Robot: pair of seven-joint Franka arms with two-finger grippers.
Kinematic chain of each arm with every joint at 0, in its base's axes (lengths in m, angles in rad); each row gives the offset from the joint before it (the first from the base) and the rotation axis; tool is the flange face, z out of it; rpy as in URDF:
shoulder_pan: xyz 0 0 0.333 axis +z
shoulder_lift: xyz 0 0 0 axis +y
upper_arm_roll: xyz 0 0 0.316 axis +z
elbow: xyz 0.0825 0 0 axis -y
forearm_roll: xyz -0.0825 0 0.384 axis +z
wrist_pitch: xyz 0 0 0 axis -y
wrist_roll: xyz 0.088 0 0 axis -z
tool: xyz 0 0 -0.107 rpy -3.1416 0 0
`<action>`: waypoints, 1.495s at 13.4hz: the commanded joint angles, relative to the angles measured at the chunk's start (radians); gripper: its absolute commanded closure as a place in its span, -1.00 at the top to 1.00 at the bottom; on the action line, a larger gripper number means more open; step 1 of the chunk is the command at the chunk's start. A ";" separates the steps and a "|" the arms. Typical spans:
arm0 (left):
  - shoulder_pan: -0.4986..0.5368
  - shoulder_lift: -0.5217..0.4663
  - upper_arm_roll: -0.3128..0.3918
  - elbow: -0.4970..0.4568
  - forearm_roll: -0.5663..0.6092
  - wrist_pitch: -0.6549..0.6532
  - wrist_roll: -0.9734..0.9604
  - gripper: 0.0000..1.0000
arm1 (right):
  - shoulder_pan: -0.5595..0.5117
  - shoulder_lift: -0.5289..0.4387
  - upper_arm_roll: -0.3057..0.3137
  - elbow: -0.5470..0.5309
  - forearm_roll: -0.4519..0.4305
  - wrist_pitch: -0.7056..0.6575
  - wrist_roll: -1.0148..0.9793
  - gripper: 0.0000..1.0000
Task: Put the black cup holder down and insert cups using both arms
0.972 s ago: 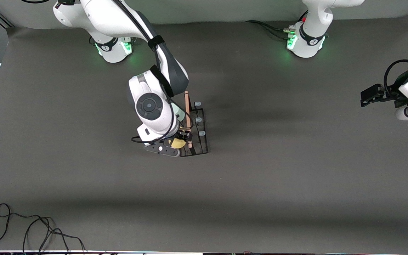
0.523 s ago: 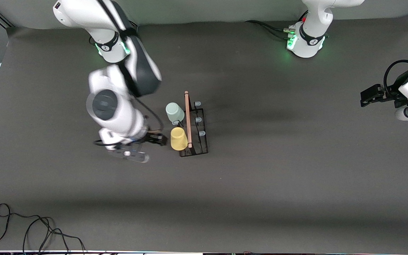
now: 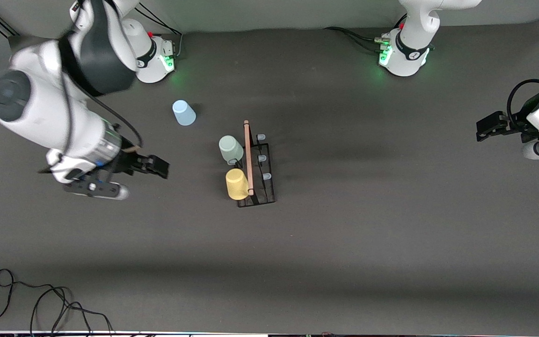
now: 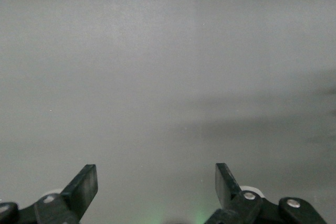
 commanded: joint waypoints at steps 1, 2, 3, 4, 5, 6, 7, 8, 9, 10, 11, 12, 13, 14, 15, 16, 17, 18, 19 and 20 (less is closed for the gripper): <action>-0.002 0.004 0.004 0.011 0.009 0.011 0.010 1.00 | -0.125 -0.107 0.123 -0.026 -0.096 -0.094 -0.020 1.00; -0.003 0.005 0.004 0.008 0.006 0.014 0.009 1.00 | -0.206 -0.141 0.219 -0.039 -0.149 -0.109 -0.020 1.00; -0.003 0.004 0.004 0.008 0.006 0.014 0.009 1.00 | -0.301 -0.178 0.336 -0.059 -0.200 -0.113 -0.018 1.00; -0.005 0.005 0.004 0.008 0.006 0.017 0.009 1.00 | -0.384 -0.210 0.428 -0.076 -0.220 -0.116 -0.018 1.00; -0.006 0.004 0.004 0.008 0.006 0.020 0.009 1.00 | -0.463 -0.239 0.496 -0.095 -0.220 -0.120 -0.018 1.00; -0.005 0.004 0.004 0.008 0.004 0.033 0.009 1.00 | -0.538 -0.268 0.565 -0.113 -0.220 -0.123 -0.020 1.00; -0.003 0.004 0.004 0.008 0.001 0.036 0.009 1.00 | -0.624 -0.299 0.638 -0.125 -0.220 -0.123 -0.020 1.00; -0.003 0.004 0.004 0.008 0.001 0.046 0.009 1.00 | -0.687 -0.325 0.692 -0.135 -0.220 -0.123 -0.020 1.00; -0.003 0.004 0.004 0.008 0.001 0.051 0.009 1.00 | -0.716 -0.351 0.717 -0.148 -0.220 -0.119 -0.020 1.00; -0.002 0.004 0.004 0.008 0.000 0.056 0.009 1.00 | -0.727 -0.373 0.723 -0.156 -0.220 -0.114 -0.026 1.00; -0.002 0.004 0.004 0.008 0.000 0.056 0.009 1.00 | -0.749 -0.391 0.728 -0.158 -0.222 -0.114 -0.035 1.00; -0.003 0.004 0.004 0.008 0.000 0.056 0.009 1.00 | -0.776 -0.404 0.743 -0.158 -0.223 -0.114 -0.055 1.00; -0.002 0.004 0.004 0.008 0.000 0.056 0.009 1.00 | -0.795 -0.407 0.746 -0.153 -0.223 -0.116 -0.093 1.00; -0.002 0.004 0.004 0.008 -0.002 0.054 0.009 1.00 | -0.802 -0.407 0.742 -0.150 -0.223 -0.117 -0.122 1.00; -0.003 0.004 0.004 0.008 -0.002 0.053 0.009 1.00 | -0.802 -0.396 0.736 -0.145 -0.229 -0.116 -0.126 1.00; -0.003 0.004 0.004 0.008 -0.002 0.051 0.007 1.00 | -0.802 -0.388 0.734 -0.144 -0.271 -0.114 -0.124 1.00; -0.002 0.004 0.004 0.008 -0.003 0.051 0.007 1.00 | -0.801 -0.378 0.736 -0.142 -0.313 -0.113 -0.123 1.00; -0.003 0.002 0.004 0.008 -0.003 0.051 0.006 1.00 | -0.802 -0.370 0.736 -0.141 -0.314 -0.111 -0.118 1.00; -0.005 0.002 0.004 0.008 -0.003 0.051 0.006 1.00 | -0.804 -0.365 0.734 -0.141 -0.314 -0.109 -0.121 1.00; -0.003 0.002 0.004 0.008 -0.003 0.051 0.006 1.00 | -0.804 -0.362 0.734 -0.141 -0.312 -0.103 -0.123 1.00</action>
